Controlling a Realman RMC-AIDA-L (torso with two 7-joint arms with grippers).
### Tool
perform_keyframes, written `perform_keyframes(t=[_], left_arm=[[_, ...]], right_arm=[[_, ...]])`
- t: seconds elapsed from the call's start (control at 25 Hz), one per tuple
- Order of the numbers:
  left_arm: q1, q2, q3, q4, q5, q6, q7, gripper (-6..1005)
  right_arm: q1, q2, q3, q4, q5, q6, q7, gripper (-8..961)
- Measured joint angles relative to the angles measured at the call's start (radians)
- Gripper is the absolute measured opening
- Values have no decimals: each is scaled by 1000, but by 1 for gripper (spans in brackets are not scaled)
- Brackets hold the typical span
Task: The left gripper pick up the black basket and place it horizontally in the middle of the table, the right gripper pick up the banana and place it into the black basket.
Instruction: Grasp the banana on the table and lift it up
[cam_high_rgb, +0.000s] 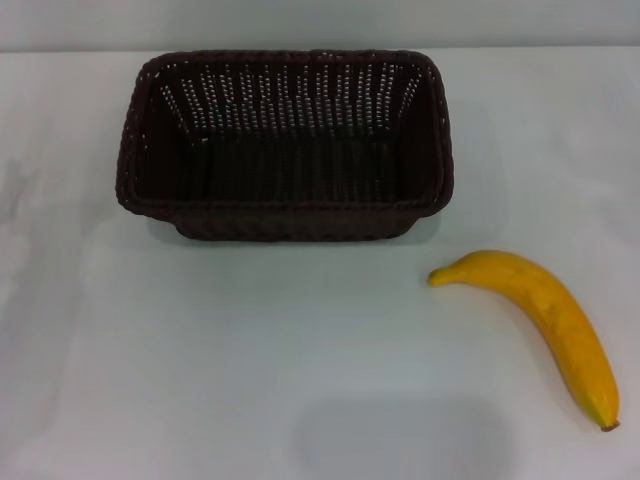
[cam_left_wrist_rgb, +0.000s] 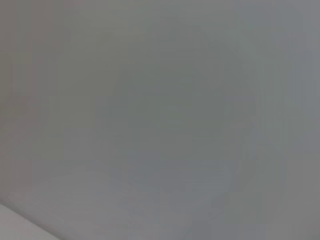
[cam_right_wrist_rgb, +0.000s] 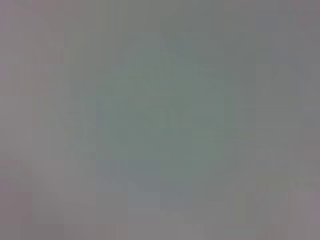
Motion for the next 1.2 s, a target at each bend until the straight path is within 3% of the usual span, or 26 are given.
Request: perform_keyframes(t=[0.08,0.16,0.28,0.4,0.84,1.0,1.2], left_arm=[[-10,0,1,-12,-6,1,11,867],[-14,1,5,-14,-4,2,23,867],[-19,1,7,-15,-1,15,41,866],[-26,1,10,-18,2,36,44,866],[-26,3,10,-30,7,34,49,866],[-32,4,10,-29,11,34,51,867],[-35,4,11,-23,12,33,52,867]], right_arm=[[3,4,-2,-104,-135,26,68,856],[-2,40,-4,-265,-298,45,140,856],[-4,114,-1,-516,-589,72,283,857],[1,141,-16,-651,-727,138,360,857],[-14,144,-220,-919,-805,376,572,856],[3,145,-445,-968,-869,359,689,856],[53,148,-707,-1063,-1137,370,909,856]])
